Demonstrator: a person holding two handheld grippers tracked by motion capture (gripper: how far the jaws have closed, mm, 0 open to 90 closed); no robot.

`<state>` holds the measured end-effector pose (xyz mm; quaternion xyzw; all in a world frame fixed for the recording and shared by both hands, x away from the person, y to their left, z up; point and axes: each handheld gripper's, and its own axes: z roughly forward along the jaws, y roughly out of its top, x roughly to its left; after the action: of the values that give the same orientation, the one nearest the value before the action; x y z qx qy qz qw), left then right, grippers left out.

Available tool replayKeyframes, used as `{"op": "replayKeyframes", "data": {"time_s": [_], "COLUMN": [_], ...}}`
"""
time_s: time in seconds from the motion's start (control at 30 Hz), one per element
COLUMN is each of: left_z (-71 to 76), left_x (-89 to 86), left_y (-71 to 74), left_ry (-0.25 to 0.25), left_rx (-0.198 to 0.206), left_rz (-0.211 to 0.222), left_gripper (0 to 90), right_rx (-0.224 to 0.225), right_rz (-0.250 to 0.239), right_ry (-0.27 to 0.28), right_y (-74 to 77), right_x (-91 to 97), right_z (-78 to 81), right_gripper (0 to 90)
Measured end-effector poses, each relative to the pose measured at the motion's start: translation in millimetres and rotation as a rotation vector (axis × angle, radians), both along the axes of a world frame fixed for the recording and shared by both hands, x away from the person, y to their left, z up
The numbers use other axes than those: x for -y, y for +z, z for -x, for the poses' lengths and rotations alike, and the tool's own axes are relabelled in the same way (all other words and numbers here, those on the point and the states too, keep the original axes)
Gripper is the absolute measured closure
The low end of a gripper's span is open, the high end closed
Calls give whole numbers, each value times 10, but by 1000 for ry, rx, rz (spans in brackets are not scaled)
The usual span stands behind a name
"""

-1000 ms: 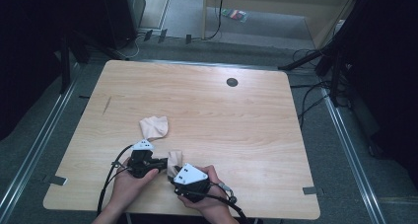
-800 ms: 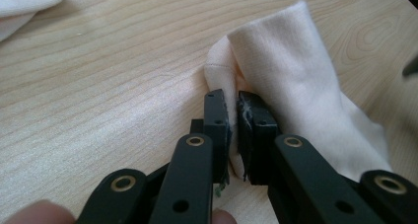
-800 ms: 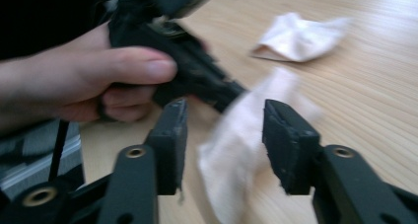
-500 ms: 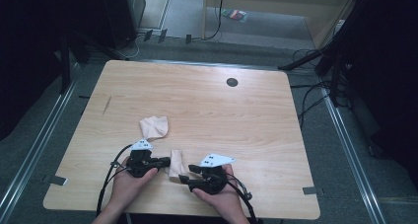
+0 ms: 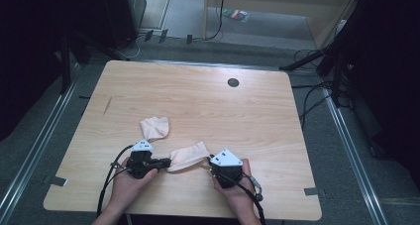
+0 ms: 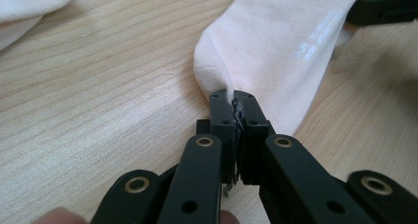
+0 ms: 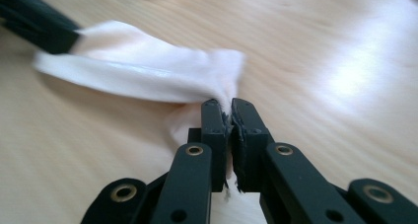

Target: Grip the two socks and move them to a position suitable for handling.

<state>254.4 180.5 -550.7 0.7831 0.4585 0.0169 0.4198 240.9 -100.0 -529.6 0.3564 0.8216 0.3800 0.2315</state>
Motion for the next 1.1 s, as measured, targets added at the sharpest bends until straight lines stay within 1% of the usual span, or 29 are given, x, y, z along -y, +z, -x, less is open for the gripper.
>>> {"op": "replayKeyframes", "data": {"time_s": [0.03, 0.07, 0.1, 0.17, 0.2, 0.23, 0.27, 0.3, 0.33, 0.37, 0.4, 0.43, 0.47, 0.53, 0.57, 0.6, 0.63, 0.7, 0.73, 0.83, 0.87, 0.9, 0.93, 1.0, 1.1], "left_z": [0, 0, 3, 2, 1, -2, -8, -13, -13, -20, -23, -25, -27, -25, -24, -23, -22, -19, -17, -15, -15, -13, -12, -7, -8], "left_x": [5, 5, 12, 1, -19, -35, -57, -78, -78, -97, -100, -100, -94, -86, -85, -83, -84, -83, -82, -81, -81, -79, -78, -74, -71], "left_y": [1, 1, 6, 8, 10, 13, 12, 12, 12, 10, 8, 6, 4, 3, 3, 3, 3, 3, 2, 2, 2, 2, 3, 4, 0], "left_ry": [-2, -2, -7, -2, 4, 9, 11, 9, 9, 4, 4, 2, -3, -4, -5, -4, -6, -6, -6, -6, -6, -4, -5, -5, -1], "left_rx": [0, 0, 0, -1, -1, -1, -1, -2, -2, -5, -9, -9, -8, -7, -5, -4, -4, -3, -3, -1, -1, -1, -2, 0, 1], "left_rz": [-1, -1, -9, -13, -15, -18, -15, -14, -14, -11, -6, -5, -6, -6, -7, -8, -8, -7, -6, -7, -7, -6, -8, -10, -5], "left_gripper": [892, 893, 894, 894, 894, 894, 893, 893, 893, 893, 893, 892, 892, 891, 891, 890, 890, 889, 889, 888, 888, 888, 887, 885, 878], "right_rx": [25, 25, 74, 119, 141, 168, 174, 170, 170, 149, 92, 26, -54, -124, -158, -175, -192, -219, -228, -227, -227, -219, -192, -172, -174], "right_rz": [25, 25, 104, 160, 181, 193, 179, 146, 146, 95, -13, -105, -216, -305, -330, -340, -343, -317, -310, -256, -256, -237, -199, -189, -178], "right_ry": [-15, -15, -35, -54, -89, -131, -155, -179, -179, -198, -195, -180, -163, -147, -136, -128, -120, -132, -133, -138, -138, -133, -108, -101, -77], "right_y": [2, 2, -8, -13, -9, 10, 29, 58, 58, 86, 110, 107, 80, 37, 5, -14, -42, -96, -121, -180, -180, -191, -199, -198, -223], "right_x": [20, 20, 26, 21, 26, 60, 93, 147, 147, 210, 305, 359, 390, 359, 302, 261, 206, 101, 63, -29, -29, -52, -95, -107, -130], "right_z": [-11, -11, -13, -1, 3, -2, -8, -25, -25, -51, -100, -141, -186, -214, -217, -215, -210, -177, -154, -74, -74, -52, -10, 9, 25], "right_gripper": [846, 846, 828, 823, 827, 831, 828, 813, 813, 786, 755, 732, 694, 659, 625, 595, 554, 500, 488, 469, 469, 479, 530, 560, 622]}}
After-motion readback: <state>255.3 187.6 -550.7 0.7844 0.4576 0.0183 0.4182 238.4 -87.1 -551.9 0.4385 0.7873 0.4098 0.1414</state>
